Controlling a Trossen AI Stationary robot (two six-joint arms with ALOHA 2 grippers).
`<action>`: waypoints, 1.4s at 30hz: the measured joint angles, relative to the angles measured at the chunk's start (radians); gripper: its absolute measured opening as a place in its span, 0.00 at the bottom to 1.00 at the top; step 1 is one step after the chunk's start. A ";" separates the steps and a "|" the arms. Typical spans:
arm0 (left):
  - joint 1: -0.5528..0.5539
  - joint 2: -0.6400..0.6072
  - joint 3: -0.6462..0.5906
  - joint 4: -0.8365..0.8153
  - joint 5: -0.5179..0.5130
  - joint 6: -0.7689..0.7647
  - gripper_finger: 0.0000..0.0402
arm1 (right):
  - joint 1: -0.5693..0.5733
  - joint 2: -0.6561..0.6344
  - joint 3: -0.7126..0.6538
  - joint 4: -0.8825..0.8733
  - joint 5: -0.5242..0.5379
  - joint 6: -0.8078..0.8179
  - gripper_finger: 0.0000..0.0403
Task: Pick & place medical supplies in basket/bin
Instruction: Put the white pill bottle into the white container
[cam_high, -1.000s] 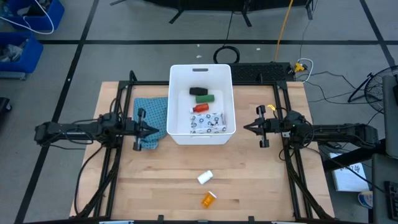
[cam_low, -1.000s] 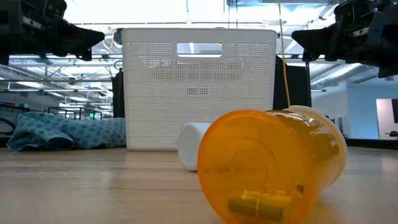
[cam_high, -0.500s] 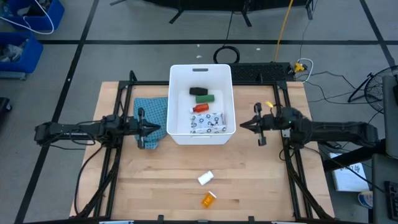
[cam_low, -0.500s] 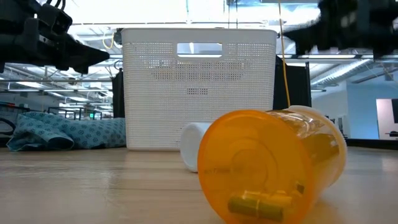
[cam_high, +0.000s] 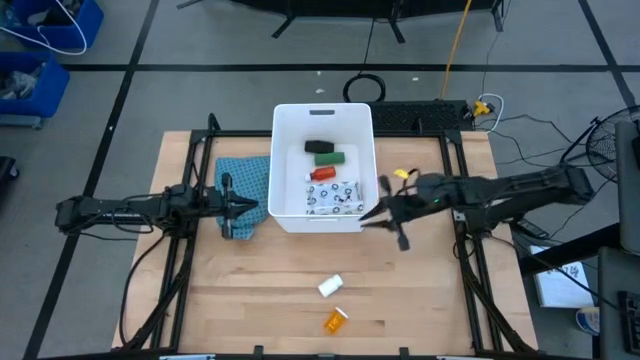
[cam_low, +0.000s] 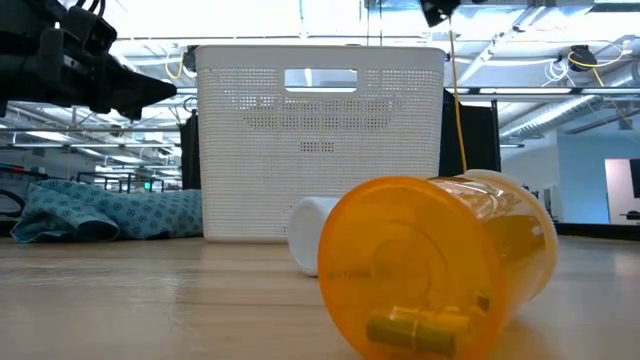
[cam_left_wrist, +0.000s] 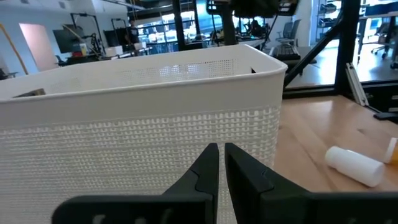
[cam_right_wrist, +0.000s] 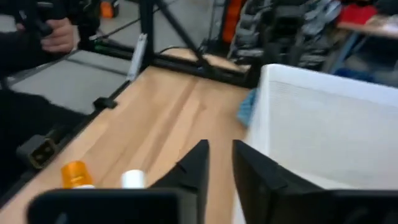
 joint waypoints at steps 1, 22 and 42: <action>0.000 0.000 0.000 0.000 0.000 -0.007 0.08 | 0.015 0.037 0.027 -0.016 -0.001 0.012 0.19; 0.001 0.000 0.001 -0.030 0.002 -0.119 0.08 | 0.265 0.594 0.206 0.107 0.104 0.016 0.62; 0.001 0.000 0.001 -0.029 0.010 -0.206 0.08 | 0.285 0.806 0.206 0.120 0.124 0.077 0.62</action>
